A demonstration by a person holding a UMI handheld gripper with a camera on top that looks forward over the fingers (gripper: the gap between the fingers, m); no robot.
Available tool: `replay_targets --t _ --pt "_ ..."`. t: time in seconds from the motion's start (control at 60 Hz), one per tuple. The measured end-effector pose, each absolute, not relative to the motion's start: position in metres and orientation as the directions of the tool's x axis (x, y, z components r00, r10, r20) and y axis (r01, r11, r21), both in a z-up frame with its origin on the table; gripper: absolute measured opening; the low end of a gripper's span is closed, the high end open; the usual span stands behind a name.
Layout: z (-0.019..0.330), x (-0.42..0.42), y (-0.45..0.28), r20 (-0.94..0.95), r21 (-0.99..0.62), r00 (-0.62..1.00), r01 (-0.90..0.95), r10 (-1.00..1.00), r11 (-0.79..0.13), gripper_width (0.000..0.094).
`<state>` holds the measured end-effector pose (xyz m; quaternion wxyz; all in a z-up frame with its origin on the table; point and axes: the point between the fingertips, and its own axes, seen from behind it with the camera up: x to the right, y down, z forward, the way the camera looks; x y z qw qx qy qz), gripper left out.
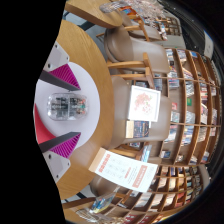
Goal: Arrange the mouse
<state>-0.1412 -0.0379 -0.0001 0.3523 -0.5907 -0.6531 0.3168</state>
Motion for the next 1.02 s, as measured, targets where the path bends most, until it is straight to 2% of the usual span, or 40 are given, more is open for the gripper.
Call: replay_targets --t 0.083,0.183,0.35,0.467,0.633,1.017 --pt "0.016 -0.126 -0.035 0.055 -0.836 -0.037 0.544 0.998 0.067 0.0846" --pt "0.053 -0.082 -0.028 0.011 -0.845 -0.018 0.535 1.000 0.019 0.0847" --pt "0.115 0.030 -0.006 0.054 -0.862 -0.001 0.504 0.999 0.047 0.0852" --pt "0.141 0.111 0.010 0.073 -0.875 0.025 0.482 0.997 0.053 0.0852" --pt "0.163 0.207 0.024 0.069 -0.891 0.044 0.451 0.997 0.042 0.0852" --pt "0.175 0.290 0.026 0.091 -0.908 0.022 0.412 0.996 0.074 0.0854"
